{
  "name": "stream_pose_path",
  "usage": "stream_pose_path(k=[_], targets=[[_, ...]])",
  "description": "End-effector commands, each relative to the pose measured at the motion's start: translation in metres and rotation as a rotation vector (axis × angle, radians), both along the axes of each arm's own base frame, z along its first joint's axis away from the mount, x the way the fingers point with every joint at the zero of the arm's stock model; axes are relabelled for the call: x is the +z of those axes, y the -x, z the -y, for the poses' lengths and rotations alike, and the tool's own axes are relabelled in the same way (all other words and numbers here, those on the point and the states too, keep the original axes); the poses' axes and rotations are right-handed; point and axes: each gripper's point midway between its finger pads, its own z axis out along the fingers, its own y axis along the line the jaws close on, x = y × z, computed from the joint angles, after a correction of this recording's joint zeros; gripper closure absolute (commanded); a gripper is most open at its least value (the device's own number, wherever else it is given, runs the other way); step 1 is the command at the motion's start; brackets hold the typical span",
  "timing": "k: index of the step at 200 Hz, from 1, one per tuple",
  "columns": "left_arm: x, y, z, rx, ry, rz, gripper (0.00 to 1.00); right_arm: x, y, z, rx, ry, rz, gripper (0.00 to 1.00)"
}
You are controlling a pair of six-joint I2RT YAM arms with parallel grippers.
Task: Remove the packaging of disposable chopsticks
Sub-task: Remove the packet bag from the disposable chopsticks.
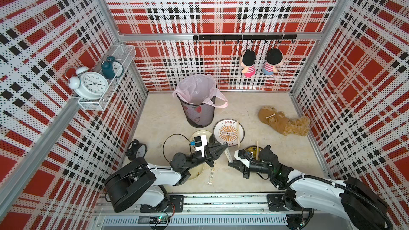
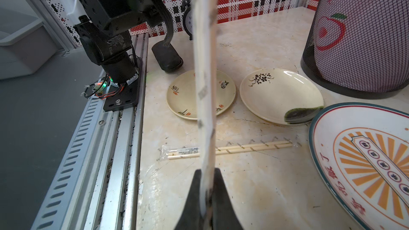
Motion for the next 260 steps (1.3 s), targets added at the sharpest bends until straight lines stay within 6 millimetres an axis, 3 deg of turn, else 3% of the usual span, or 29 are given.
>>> stream_pose_path(k=[1,39,50,59,114,195,260], targets=[[-0.063,0.01,0.01,-0.065,-0.182,-0.105,0.94,0.145,0.002,-0.012,0.064,-0.388,0.341,1.0],[-0.066,0.01,0.012,-0.067,-0.188,-0.112,0.88,0.145,0.002,-0.012,0.063,-0.391,0.34,1.0],[-0.066,0.009,0.011,-0.064,-0.189,-0.113,0.91,0.145,0.002,-0.012,0.06,-0.39,0.338,1.0],[-0.066,0.008,0.011,-0.057,-0.189,-0.114,1.0,0.145,0.002,-0.012,0.061,-0.388,0.337,1.0],[-0.071,0.005,0.014,-0.028,-0.211,-0.122,1.0,0.141,0.002,-0.011,0.057,-0.386,0.331,1.0],[-0.085,0.011,0.018,-0.033,-0.251,-0.132,0.94,0.181,0.014,-0.006,0.094,-0.493,0.403,1.0],[-0.099,0.012,0.017,-0.04,-0.283,-0.155,0.91,0.197,0.019,-0.007,0.128,-0.522,0.422,1.0]])
